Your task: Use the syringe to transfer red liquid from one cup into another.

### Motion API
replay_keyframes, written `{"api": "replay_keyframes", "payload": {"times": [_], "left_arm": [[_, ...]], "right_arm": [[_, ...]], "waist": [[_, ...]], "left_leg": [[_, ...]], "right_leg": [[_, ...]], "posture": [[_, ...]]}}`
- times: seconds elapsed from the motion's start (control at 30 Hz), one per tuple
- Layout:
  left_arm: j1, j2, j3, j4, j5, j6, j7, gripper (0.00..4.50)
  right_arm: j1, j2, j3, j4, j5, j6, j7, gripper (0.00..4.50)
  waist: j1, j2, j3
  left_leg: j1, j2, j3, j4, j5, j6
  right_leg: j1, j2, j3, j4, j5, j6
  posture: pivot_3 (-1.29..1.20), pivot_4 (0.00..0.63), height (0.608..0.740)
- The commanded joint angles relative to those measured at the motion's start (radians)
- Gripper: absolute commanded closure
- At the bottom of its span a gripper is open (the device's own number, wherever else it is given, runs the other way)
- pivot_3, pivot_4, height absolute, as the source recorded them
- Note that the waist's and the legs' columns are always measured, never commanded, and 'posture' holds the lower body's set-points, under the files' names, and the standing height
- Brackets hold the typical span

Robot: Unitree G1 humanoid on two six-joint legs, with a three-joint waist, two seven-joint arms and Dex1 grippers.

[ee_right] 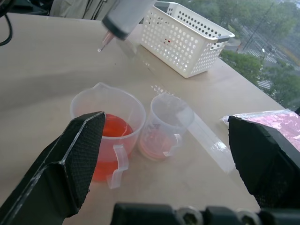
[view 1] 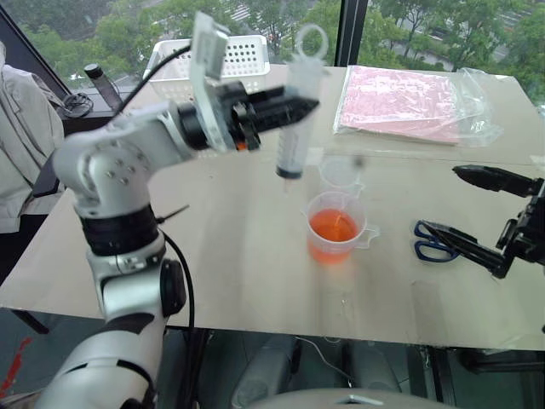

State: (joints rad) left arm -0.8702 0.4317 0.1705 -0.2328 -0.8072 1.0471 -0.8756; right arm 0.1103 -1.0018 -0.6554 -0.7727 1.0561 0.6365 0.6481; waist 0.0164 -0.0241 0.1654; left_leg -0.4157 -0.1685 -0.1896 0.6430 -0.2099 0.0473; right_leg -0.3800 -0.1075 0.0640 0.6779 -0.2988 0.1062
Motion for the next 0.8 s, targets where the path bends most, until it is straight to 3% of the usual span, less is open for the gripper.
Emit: {"api": "replay_keyframes", "payload": {"times": [0.03,0.17,0.57,0.8], "left_arm": [[0.035,-0.036,-0.087,-0.03,0.063,-0.205,-0.062,3.1],[0.089,-0.116,-0.136,0.04,0.098,-0.363,-0.104,3.1],[0.301,-0.16,-0.271,0.176,0.315,-0.845,-0.249,3.1],[0.309,-0.178,-0.296,0.221,0.333,-0.896,-0.256,3.1]], "right_arm": [[-0.058,-0.036,0.003,-0.013,0.085,0.051,-0.079,0.0],[-0.055,-0.082,-0.011,-0.076,0.058,0.107,-0.152,0.0],[-0.076,-0.068,0.035,-0.11,0.195,0.15,-0.307,0.0],[-0.15,-0.079,0.135,-0.088,0.345,0.162,-0.504,0.0]], "waist": [[-0.001,0.0,0.0],[-0.002,0.001,-0.001],[0.0,0.001,0.0],[-0.005,0.001,0.0]], "left_leg": [[0.0,0.0,0.0,0.0,0.0,0.0],[0.0,0.0,0.0,0.0,0.0,0.0],[0.0,0.0,0.0,-0.001,0.0,0.001],[-0.001,0.0,0.0,-0.001,0.0,0.001]], "right_leg": [[0.0,0.0,0.0,0.0,0.0,0.0],[-0.001,0.0,0.0,-0.001,0.0,0.0],[-0.001,0.0,0.0,-0.001,0.0,0.0],[0.0,0.0,-0.001,-0.002,0.0,0.0]], "posture": [[0.0,0.15,0.74],[0.0,0.15,0.74],[0.0,0.15,0.74],[0.0,0.15,0.74]]}}
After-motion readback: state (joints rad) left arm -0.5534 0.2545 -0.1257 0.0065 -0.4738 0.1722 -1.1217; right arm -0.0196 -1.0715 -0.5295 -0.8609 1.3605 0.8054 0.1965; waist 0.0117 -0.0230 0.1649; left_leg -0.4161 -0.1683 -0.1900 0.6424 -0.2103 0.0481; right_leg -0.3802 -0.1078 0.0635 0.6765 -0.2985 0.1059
